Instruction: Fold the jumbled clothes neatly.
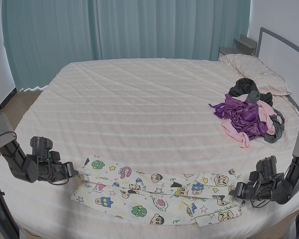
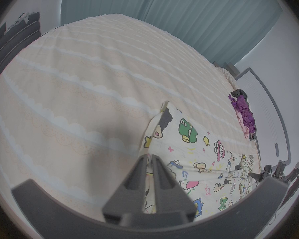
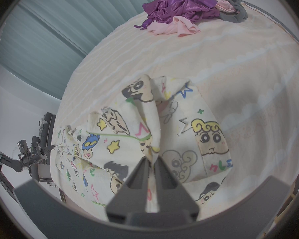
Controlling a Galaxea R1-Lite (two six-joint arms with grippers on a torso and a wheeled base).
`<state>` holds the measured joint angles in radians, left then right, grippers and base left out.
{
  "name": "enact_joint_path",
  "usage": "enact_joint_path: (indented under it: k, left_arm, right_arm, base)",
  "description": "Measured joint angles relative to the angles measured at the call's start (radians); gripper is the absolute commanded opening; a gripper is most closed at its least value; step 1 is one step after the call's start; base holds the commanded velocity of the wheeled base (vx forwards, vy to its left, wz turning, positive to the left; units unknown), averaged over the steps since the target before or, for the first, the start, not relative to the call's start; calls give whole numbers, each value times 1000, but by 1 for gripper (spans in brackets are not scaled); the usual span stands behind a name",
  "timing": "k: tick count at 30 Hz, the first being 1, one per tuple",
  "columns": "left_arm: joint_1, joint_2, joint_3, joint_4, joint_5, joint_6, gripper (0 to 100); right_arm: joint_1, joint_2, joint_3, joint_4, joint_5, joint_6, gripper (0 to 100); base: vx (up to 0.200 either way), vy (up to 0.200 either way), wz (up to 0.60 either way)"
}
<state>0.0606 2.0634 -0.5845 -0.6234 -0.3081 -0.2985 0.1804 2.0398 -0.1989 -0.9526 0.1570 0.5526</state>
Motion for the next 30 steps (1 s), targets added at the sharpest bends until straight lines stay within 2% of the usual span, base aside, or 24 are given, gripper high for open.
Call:
enact_joint_path:
  k: [15, 20, 23, 27, 30]
  left_arm:
    - [20, -27, 27, -10, -14, -3, 100]
    - [-3, -21, 6, -10, -15, 6, 100]
    - [-32, 6, -10, -11, -13, 36, 100]
    - [-68, 57, -27, -11, -7, 113, 100]
    - [-86, 91, -46, -9, -4, 132, 100]
  right_arm:
    - [4, -2, 2, -10, -12, 1, 100]
    - [-1, -24, 0, -11, -44, 1, 100]
    - [-11, -40, -3, -11, -74, -1, 100]
    - [-30, -58, -7, -7, -84, -13, 100]
    - [-38, -62, -7, -5, -86, -24, 100]
  base:
    - [0, 0, 0]
    - [0, 0, 0]
    - [0, 0, 0]
    - [0, 0, 0]
    - [0, 0, 0]
